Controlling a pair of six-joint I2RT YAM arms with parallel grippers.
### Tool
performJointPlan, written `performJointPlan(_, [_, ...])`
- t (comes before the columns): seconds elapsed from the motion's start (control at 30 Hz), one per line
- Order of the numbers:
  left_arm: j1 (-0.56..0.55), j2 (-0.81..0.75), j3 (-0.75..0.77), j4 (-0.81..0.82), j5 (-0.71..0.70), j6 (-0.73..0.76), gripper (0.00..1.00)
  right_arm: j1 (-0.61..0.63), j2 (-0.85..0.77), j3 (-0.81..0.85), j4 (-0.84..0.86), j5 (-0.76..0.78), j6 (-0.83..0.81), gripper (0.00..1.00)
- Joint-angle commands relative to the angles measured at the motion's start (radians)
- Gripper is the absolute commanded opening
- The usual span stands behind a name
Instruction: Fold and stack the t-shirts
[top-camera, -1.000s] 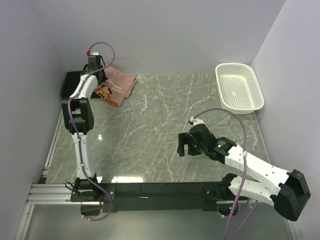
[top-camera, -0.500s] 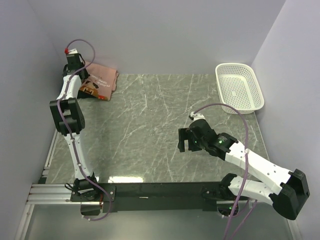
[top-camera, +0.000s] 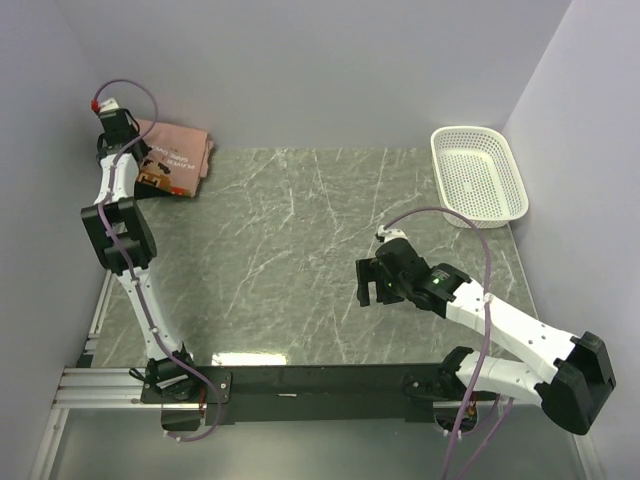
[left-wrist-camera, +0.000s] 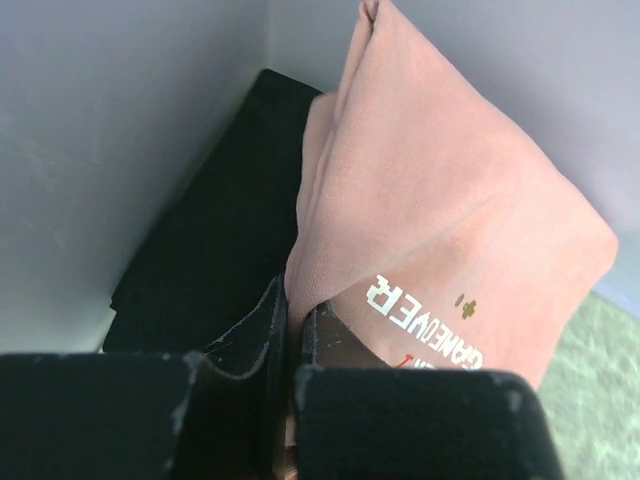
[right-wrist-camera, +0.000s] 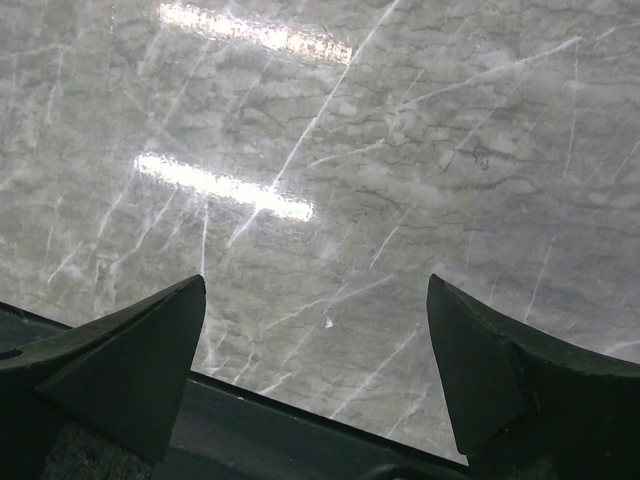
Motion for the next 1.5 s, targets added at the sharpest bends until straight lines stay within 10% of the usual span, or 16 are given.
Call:
performJointPlan(0.0, [0.030, 0.016, 0.000, 0.105, -0.030, -0.049, 0.01, -0.006, 0.011, 0.051, -0.012, 0.010, -0.015, 0.97])
performJointPlan(0.3, [0.058, 0.031, -0.079, 0.134, -0.088, -0.112, 0.04, -0.006, 0.025, 0.048, -0.009, 0.007, -0.015, 0.96])
performJointPlan(0.53, [0.066, -0.036, -0.180, 0.188, -0.150, -0.126, 0.72, -0.006, -0.004, 0.053, -0.036, 0.024, -0.002, 0.96])
performJointPlan(0.7, [0.061, -0.139, -0.226, 0.168, -0.145, -0.124, 0.89, -0.006, -0.053, 0.065, -0.081, 0.092, 0.038, 0.96])
performJointPlan(1.1, [-0.100, -0.539, -0.417, -0.053, -0.121, -0.250, 0.96, -0.008, -0.223, 0.128, -0.250, 0.291, 0.138, 0.99])
performJointPlan(1.47, [-0.399, -1.228, -0.793, -0.240, -0.081, -0.292, 1.00, -0.009, -0.461, 0.168, -0.336, 0.458, 0.224, 1.00])
